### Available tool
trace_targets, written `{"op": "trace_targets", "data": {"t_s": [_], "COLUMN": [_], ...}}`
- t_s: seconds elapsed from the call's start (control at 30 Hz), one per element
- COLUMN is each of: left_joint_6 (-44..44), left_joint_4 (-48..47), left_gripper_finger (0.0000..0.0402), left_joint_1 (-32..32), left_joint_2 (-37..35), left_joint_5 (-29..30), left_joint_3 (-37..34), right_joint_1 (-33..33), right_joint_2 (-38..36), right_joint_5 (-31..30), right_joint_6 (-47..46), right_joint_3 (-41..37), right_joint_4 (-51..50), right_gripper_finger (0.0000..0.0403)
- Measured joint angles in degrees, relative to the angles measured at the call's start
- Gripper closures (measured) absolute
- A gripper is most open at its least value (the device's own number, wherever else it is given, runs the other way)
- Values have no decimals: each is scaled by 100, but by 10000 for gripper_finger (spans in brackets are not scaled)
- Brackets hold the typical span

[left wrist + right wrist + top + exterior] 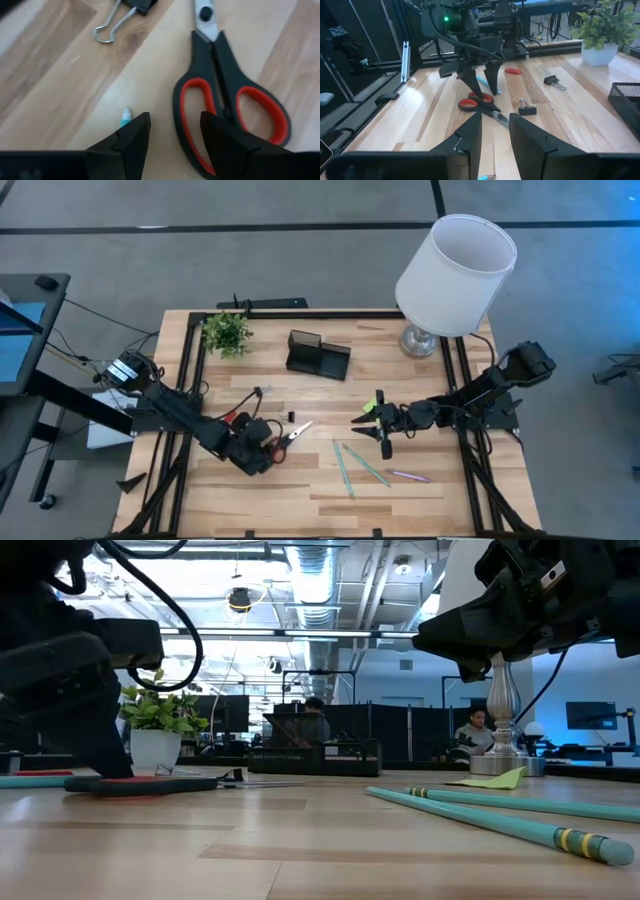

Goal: Pick and place office supplies into organizer
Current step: Put the black scissor into the desk organizer

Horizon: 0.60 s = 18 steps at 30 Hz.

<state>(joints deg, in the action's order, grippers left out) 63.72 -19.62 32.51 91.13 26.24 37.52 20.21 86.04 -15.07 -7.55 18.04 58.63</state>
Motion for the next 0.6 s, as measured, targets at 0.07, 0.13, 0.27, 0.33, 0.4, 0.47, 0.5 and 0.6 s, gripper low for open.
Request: {"op": "trace_targets", "data": {"t_s": [0.07, 0.13, 0.27, 0.33, 0.4, 0.47, 0.5, 0.6], "left_joint_6": [-2, -17, -60, -26, 0, -33, -60, -61], "left_joint_4": [-175, -238, -206, -201, -203, -201, -195, -178], "left_gripper_finger": [224, 223, 224, 232, 247, 270, 283, 330], "left_joint_1": [-4, -4, -16, -44, -64, -102, -132, -228], "left_joint_2": [0, -2, -2, -3, -4, -4, -4, -2], "left_joint_5": [34, 82, 99, 83, 101, 122, 124, 186], "left_joint_3": [0, -2, -2, -3, -4, -7, -7, -7], "right_joint_1": [-2, -2, -2, -2, -2, -2, -2, -2], "right_joint_2": [0, 0, 0, 0, 0, 0, 0, 0], "right_joint_5": [0, 0, 0, 0, 0, 0, 1, 0], "right_joint_6": [0, -2, 0, -2, -2, 0, 0, 0], "right_joint_3": [0, 0, 0, 0, 0, 0, 0, 0], "right_joint_4": [0, 0, 0, -2, -2, -2, -2, -2], "right_gripper_finger": [310, 310, 310, 310, 310, 310, 310, 310]}}
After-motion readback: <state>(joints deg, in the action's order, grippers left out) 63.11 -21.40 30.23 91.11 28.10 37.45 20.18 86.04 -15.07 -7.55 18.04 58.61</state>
